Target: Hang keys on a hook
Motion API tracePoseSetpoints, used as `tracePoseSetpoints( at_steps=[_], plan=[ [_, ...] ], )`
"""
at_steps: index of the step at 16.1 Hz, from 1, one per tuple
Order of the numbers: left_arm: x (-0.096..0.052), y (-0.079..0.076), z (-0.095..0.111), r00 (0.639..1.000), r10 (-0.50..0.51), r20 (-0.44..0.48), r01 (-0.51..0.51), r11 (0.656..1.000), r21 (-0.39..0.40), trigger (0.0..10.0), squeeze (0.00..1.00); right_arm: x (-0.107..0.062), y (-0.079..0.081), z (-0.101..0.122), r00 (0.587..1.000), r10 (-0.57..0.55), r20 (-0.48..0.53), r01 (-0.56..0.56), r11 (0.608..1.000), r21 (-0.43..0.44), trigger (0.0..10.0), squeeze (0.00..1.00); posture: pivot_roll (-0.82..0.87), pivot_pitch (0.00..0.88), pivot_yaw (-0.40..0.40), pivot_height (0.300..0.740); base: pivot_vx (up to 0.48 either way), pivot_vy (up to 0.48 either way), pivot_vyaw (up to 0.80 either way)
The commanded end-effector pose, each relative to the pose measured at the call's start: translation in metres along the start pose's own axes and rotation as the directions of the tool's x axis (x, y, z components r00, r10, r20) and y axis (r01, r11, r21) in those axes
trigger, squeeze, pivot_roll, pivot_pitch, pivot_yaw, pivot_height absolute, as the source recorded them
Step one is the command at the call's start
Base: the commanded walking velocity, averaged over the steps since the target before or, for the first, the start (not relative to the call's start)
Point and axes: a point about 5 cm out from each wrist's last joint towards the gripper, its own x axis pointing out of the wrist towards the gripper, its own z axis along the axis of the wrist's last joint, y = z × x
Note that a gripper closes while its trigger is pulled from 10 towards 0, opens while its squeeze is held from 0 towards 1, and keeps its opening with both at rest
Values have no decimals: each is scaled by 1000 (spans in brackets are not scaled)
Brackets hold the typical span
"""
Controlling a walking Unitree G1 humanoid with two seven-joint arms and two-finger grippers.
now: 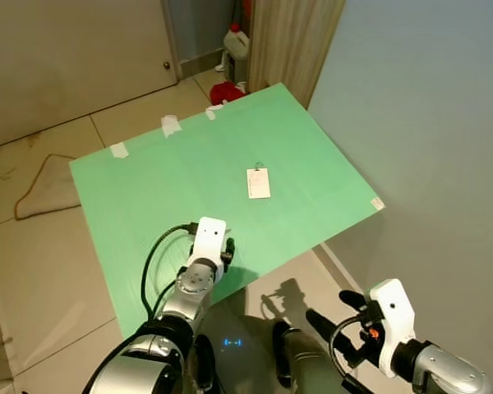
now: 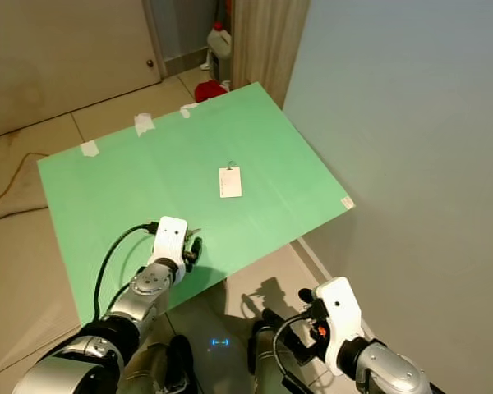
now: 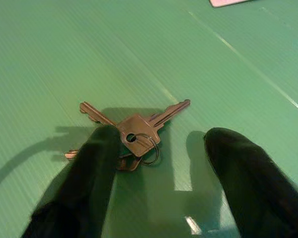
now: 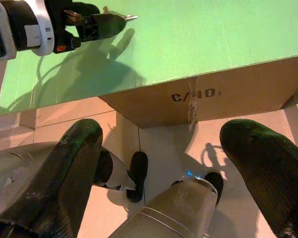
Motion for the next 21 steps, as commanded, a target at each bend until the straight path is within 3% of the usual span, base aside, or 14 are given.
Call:
tracePoseSetpoints(
  at_steps=[1, 2, 3, 4, 11, 13, 16, 21],
  plan=[
    [-3, -2, -12, 999, 2, -33, -2, 1000, 18, 10000, 910, -5, 0, -3, 1000, -3, -16, 3, 1000, 16, 10000, 0, -404, 257, -26, 740, 0, 0, 0],
    [-4, -1, -13, 999, 2, -35, -2, 1000, 23, 10000, 831, -5, 1, -4, 1000, -1, -17, 1, 1000, 20, 10000, 0, -403, 263, -25, 740, 0, 0, 0],
    [-4, -2, -14, 999, 0, -38, 0, 1000, 22, 10000, 369, -5, 1, -4, 1000, 0, -18, 1, 1000, 21, 10000, 0, -403, 263, -25, 740, 0, 0, 0],
    [-4, -2, -15, 999, -1, -42, 2, 1000, 21, 10000, 0, -5, 2, -5, 1000, 0, -19, 0, 1000, 22, 10000, 0, -406, 267, -25, 740, 0, 0, 0],
    [-5, 0, -20, 997, 17, -78, -15, 999, 30, 10000, 0, -9, 1, -7, 999, -2, -33, 2, 1000, 24, 10000, 0, -414, 276, -33, 740, 0, 0, 0],
    [-4, 8, -20, 996, 44, -78, -37, 995, 93, 10000, 0, -9, 1, -8, 999, 0, -38, 1, 1000, 25, 10000, 0, -416, 281, -36, 740, 0, 0, 0],
    [-3, 14, -20, 995, 56, -86, -48, 994, 93, 10000, 0, -9, 0, -8, 999, 0, -40, 1, 1000, 24, 10000, 0, -416, 283, -39, 740, 0, 0, 0],
    [-1, 15, -10, 997, 71, -39, -67, 992, 105, 10000, 0, -11, -1, -10, 999, 0, -45, 1, 1000, 23, 10000, 0, -420, 286, -44, 740, 0, 0, 0]
  ],
)
